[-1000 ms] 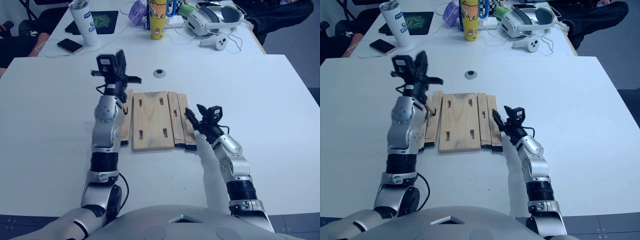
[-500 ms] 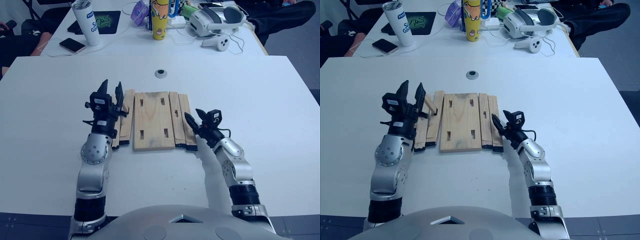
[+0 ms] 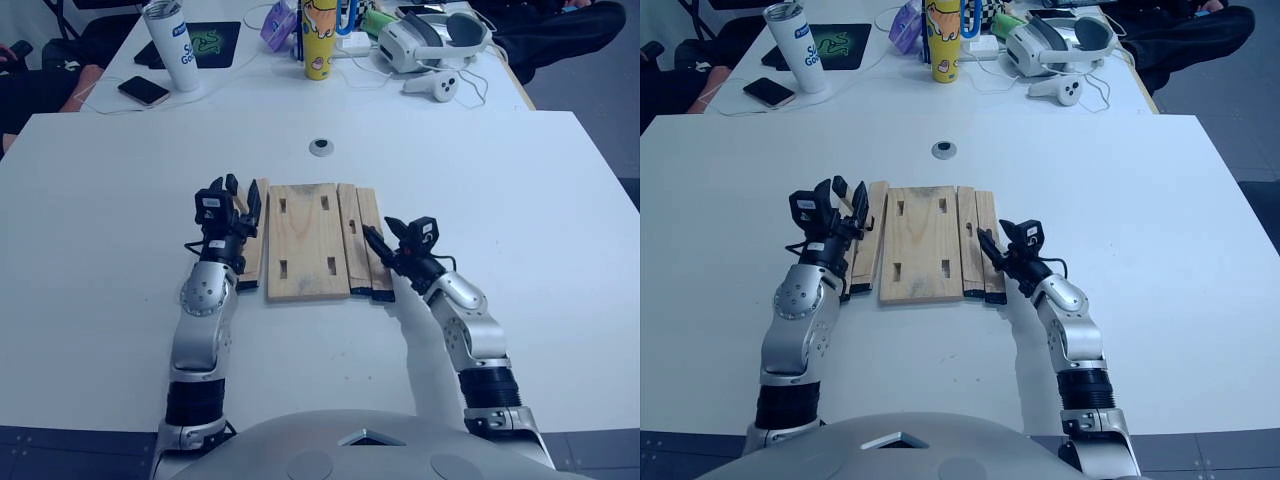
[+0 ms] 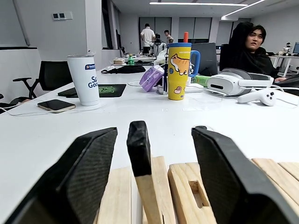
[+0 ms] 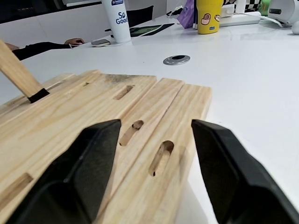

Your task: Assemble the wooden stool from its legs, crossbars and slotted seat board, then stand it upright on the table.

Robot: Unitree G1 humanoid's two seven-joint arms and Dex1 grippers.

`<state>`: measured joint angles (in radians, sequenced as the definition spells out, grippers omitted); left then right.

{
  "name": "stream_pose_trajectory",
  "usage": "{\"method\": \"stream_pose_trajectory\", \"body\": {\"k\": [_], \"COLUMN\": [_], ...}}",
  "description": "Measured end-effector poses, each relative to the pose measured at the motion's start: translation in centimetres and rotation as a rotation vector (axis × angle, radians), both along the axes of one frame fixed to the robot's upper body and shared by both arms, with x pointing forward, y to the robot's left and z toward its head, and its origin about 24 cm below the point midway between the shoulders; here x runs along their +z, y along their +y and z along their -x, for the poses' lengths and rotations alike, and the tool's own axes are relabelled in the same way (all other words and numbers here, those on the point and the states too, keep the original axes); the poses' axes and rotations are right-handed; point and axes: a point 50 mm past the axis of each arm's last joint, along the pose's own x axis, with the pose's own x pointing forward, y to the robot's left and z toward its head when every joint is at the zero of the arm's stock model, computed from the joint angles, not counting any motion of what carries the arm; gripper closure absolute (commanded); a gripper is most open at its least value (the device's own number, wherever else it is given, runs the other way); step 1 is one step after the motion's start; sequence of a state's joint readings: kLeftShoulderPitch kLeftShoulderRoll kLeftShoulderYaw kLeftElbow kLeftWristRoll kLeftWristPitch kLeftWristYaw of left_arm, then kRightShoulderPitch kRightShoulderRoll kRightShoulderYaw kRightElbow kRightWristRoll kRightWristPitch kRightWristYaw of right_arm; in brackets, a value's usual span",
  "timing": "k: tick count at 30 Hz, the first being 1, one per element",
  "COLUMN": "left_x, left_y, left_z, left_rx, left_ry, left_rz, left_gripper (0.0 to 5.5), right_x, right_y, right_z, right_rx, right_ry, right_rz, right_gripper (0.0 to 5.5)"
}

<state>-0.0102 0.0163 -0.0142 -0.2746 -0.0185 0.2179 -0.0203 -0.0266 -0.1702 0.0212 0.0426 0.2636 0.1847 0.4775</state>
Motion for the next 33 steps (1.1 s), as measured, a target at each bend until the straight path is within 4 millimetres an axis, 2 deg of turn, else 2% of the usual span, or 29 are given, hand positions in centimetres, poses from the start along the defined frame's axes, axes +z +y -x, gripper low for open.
{"method": "stream_pose_trajectory", "body": {"k": [16,25,27,29,31,33], "left_x": [-0.1,0.2,1.4,3.7,7.1,9.5], "left_y": [0.1,0.5,1.0,1.3,1.7,1.9], "left_z": [-0.6,-0.9,-1.4,-2.1,-3.1,-3.7], "left_rx": [0.034,0.028,0.018,-0.007,-0.066,-0.131], "left_ry": [0.015,0.005,-0.042,-0.122,-0.224,-0.287], "left_rz": [-0.009,0.010,0.040,0.068,0.129,0.190], "left_gripper": [4.98,5.09,5.09,5.09,5.09,5.09], "right_x": [0.1,-0.6,-0.5,-0.1,0.9,2.3], "right_y": [0.1,0.0,-0.1,-0.5,-1.5,-2.8], "right_z": [-0.6,-0.6,-0.8,-1.1,-1.8,-2.5], "right_rx": [-0.011,-0.048,-0.065,-0.080,-0.106,-0.120], "right_ry": [0.005,0.057,0.050,0.036,0.012,-0.009], "right_rz": [-0.004,-0.007,0.018,0.032,-0.009,-0.100], "right_gripper": [2.70,2.70,2.70,2.51,2.26,2.00]}}
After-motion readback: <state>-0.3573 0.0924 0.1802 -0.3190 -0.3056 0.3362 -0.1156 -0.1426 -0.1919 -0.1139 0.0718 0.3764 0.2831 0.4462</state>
